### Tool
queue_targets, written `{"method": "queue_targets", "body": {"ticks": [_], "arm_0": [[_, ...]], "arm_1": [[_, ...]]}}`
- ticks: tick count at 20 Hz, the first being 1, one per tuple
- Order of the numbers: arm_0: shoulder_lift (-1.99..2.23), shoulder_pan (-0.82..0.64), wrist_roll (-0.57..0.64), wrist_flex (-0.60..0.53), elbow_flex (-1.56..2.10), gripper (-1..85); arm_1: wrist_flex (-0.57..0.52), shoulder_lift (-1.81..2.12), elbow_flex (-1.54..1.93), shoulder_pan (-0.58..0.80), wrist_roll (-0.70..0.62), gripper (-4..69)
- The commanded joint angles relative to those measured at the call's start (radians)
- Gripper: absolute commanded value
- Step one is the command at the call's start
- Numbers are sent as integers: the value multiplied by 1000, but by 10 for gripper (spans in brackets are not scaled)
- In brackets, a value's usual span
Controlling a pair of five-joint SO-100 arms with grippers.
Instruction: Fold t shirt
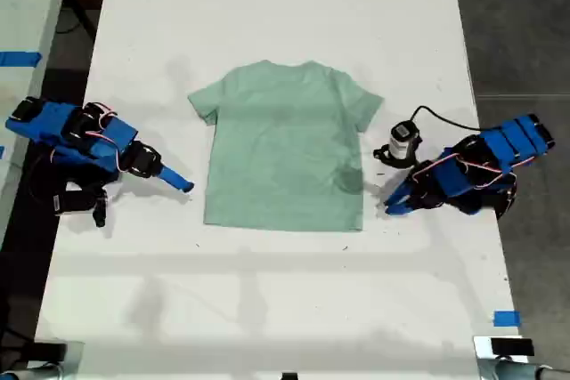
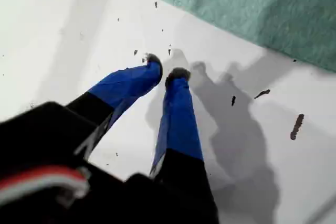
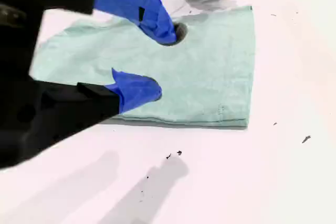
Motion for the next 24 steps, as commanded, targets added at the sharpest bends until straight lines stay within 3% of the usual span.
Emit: {"method": "queue_targets", "body": {"ticks": [1,14,18,20,22,23,24], "arm_0": [[6,8,6,-23,9,137],[6,8,6,-23,9,137],[6,-141,-6,-23,8,134],[6,-233,-8,-21,6,134],[6,-304,-9,-21,5,134],[6,-318,-3,-21,5,206],[6,-347,-8,-21,5,267]], "arm_1": [[-31,9,54,-8,-14,50],[-31,9,54,-8,-14,50],[-40,9,57,28,0,45],[-38,9,57,123,216,44],[-38,9,57,224,589,47],[-38,9,57,273,821,55],[-38,9,57,305,963,60]]}}
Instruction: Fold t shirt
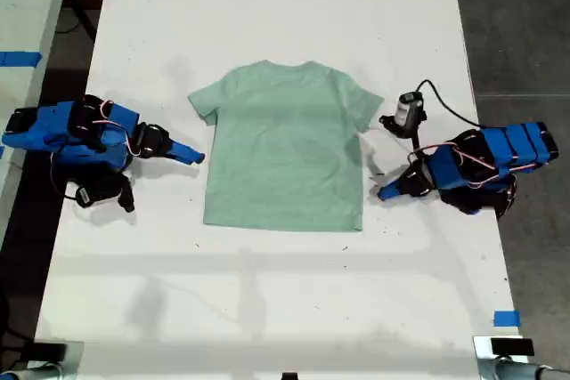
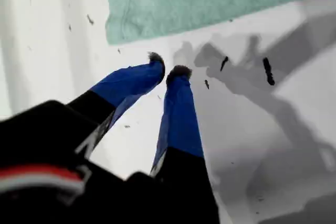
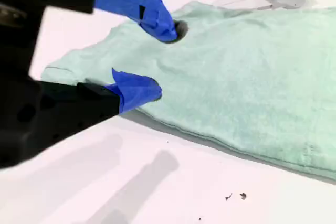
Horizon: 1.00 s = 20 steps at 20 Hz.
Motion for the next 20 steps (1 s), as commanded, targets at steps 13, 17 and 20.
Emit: {"method": "queue_targets", "body": {"ticks": [13,17,20], "arm_0": [[6,-500,-2,-21,11,-1],[6,-506,-2,-23,15,-1],[6,-503,-2,-23,17,-1]], "arm_1": [[-127,-239,-305,420,44,-3],[67,-719,-769,741,-103,-3],[89,-1029,-951,974,-242,4]]}}
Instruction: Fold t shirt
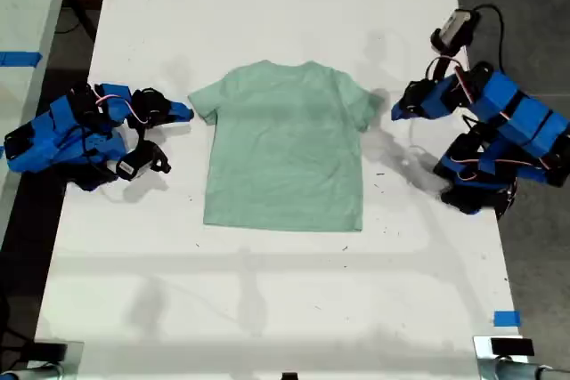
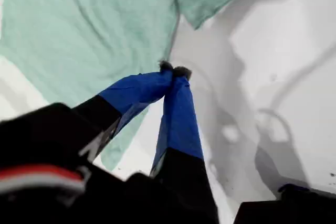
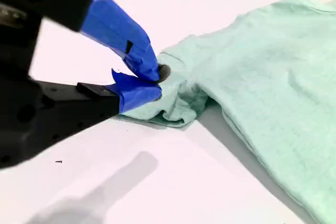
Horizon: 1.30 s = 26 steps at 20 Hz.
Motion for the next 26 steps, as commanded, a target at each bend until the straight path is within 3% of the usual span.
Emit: {"method": "queue_targets", "body": {"ticks": [1,2,3,7,15,20,26], "arm_0": [[6,-14,-2,-23,17,-1],[6,-15,-2,-23,17,-1],[6,-14,-2,-23,17,-1],[6,-8,-2,-23,17,-1],[6,3,-5,-23,18,-1],[6,3,-2,-23,18,-1],[6,9,-2,-23,18,-1]], "arm_1": [[8,-359,-238,160,-140,5],[15,-497,-296,183,-156,56],[-20,-591,-321,186,-178,181],[-158,-773,-328,187,-222,356],[-385,-931,-360,265,-264,256],[-503,-976,-342,268,-247,127],[-589,-1040,-279,235,-192,114]]}}
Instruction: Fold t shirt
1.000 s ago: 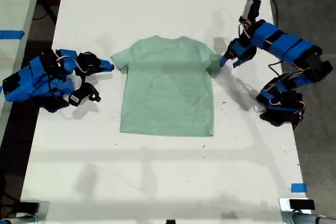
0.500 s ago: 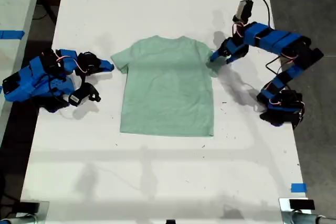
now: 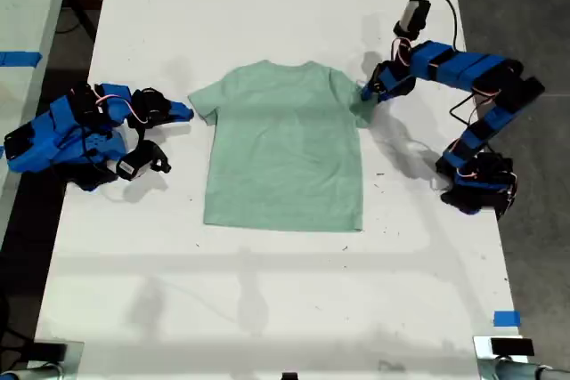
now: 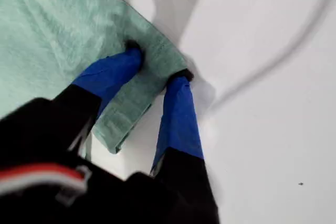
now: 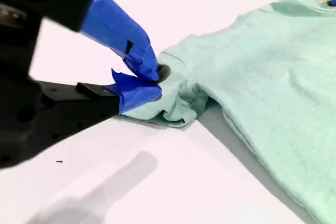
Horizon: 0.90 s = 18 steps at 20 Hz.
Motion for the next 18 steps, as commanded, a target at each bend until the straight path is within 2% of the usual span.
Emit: {"method": "queue_targets", "body": {"ticks": [1,6,12,15,18], "arm_0": [[6,12,-2,-23,18,-1],[6,11,-2,-23,18,-1],[6,8,-2,-23,18,-1],[6,8,-2,-23,18,-1],[6,8,-2,-23,18,-1]], "arm_1": [[-31,3,2,-25,28,8],[141,74,-172,-80,32,4],[356,-138,-769,-259,-3,3],[376,-337,-1028,-341,-21,3],[291,-466,-1104,-385,-15,3]]}}
